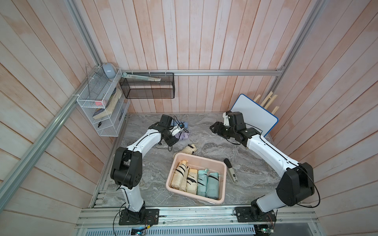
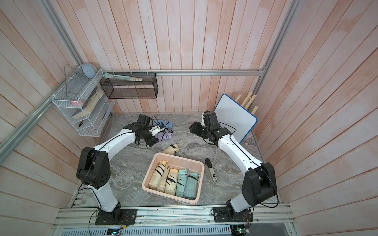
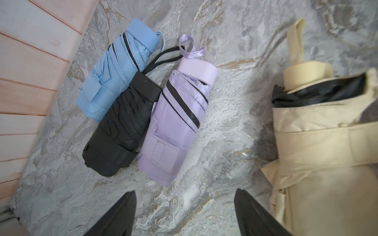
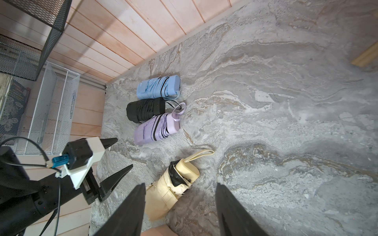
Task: Put the umbrella into the storage box
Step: Pick up the umbrella from the center of the board.
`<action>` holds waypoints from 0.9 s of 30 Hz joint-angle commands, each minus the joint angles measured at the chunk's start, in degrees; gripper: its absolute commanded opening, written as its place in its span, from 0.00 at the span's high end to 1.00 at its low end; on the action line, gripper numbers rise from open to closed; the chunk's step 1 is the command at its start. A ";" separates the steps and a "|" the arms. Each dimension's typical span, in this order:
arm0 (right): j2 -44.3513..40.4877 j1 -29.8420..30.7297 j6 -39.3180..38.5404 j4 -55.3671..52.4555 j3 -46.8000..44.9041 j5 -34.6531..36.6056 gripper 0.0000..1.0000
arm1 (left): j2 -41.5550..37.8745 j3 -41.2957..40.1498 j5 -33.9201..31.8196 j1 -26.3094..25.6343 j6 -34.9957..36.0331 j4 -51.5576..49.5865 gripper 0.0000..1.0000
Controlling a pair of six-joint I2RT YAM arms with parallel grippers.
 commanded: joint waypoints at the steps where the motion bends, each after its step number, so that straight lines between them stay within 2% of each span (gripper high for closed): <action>1: 1.15 -1.03 -1.85 -1.98 2.95 -0.95 0.40 | 2.98 1.93 -2.15 0.38 5.21 1.34 0.19; 11: 0.52 -2.58 -2.16 -2.69 1.93 -1.92 0.40 | 10.27 4.10 -8.04 0.48 6.94 6.60 0.18; 18: -0.22 -2.80 -1.49 -2.11 0.52 -1.83 0.40 | 13.62 5.19 -7.94 0.44 8.49 8.62 0.18; 27: -1.25 -2.93 -0.40 -0.91 -1.38 -2.05 0.40 | 16.75 5.61 -6.14 0.76 9.53 7.19 0.30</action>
